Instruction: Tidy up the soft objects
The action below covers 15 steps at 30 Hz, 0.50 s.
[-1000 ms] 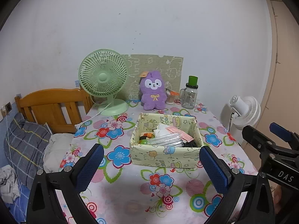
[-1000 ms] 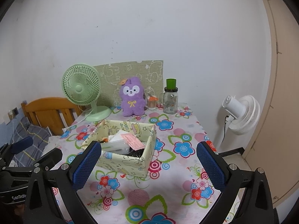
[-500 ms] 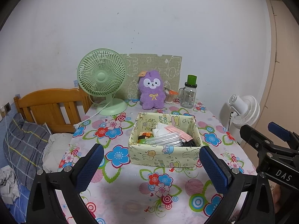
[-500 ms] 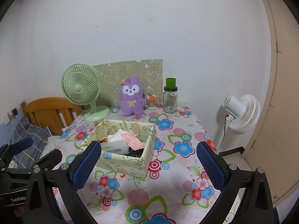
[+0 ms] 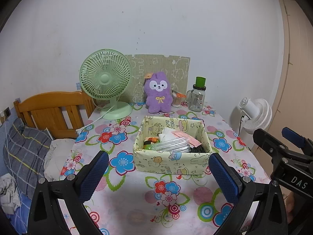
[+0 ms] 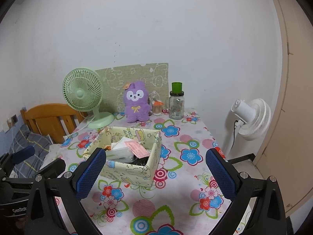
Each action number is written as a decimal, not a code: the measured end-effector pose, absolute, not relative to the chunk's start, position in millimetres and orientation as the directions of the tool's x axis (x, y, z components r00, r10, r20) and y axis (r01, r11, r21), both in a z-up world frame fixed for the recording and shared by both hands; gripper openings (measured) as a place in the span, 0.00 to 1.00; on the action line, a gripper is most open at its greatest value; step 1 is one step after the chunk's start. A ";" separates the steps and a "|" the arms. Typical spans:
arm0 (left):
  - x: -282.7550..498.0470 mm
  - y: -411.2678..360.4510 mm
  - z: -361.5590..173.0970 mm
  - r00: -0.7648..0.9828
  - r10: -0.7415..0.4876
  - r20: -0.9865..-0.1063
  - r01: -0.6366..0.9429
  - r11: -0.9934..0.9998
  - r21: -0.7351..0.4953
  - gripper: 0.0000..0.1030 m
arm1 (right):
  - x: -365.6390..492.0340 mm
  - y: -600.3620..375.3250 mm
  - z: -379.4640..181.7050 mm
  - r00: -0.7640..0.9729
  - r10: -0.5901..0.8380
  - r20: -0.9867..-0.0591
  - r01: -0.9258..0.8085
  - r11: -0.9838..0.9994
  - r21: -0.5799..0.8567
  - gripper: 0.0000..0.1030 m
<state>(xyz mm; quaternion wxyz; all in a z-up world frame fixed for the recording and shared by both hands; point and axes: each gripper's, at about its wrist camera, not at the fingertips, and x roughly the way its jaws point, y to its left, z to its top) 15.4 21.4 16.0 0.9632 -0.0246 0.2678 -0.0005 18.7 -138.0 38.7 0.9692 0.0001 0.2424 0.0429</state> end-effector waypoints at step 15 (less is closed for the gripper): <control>16.6 22.3 13.6 0.853 -0.019 -0.522 -0.009 0.999 -0.051 1.00 | 19.7 -138.3 37.1 0.876 0.079 -0.477 -0.081 0.997 0.016 1.00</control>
